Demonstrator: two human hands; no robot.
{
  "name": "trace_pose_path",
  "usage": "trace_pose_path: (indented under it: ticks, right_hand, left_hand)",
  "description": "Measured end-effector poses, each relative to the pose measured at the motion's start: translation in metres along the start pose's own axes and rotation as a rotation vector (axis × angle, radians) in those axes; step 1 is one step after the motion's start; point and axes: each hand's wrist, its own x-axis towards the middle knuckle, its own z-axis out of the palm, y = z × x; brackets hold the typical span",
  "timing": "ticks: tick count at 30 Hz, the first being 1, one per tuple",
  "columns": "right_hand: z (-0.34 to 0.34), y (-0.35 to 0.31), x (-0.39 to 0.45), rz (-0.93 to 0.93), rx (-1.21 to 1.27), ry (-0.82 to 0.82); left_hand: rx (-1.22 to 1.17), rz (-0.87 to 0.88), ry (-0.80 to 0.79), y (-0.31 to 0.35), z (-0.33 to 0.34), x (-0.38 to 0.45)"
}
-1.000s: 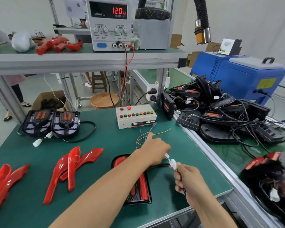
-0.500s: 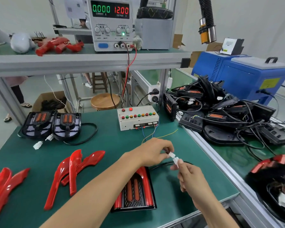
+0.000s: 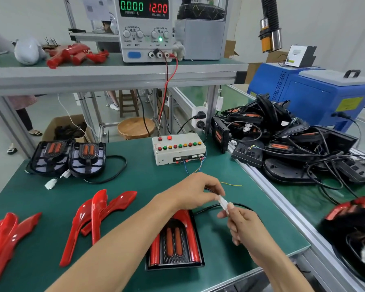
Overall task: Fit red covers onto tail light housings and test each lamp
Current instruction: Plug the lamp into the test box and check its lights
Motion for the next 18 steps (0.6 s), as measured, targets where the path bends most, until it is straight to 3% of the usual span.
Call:
trace_pose_path:
  ticks: [11,18]
  right_hand:
    - [-0.0019,-0.0003,0.0005,-0.022,-0.028,-0.033]
    - [-0.0027,-0.0069,-0.0018,-0.004,-0.007,-0.043]
  left_hand:
    - [-0.029,-0.081,0.008,0.0022,0.0049,0.0003]
    - [0.084,-0.028,-0.069,0.004,-0.0007,-0.0057]
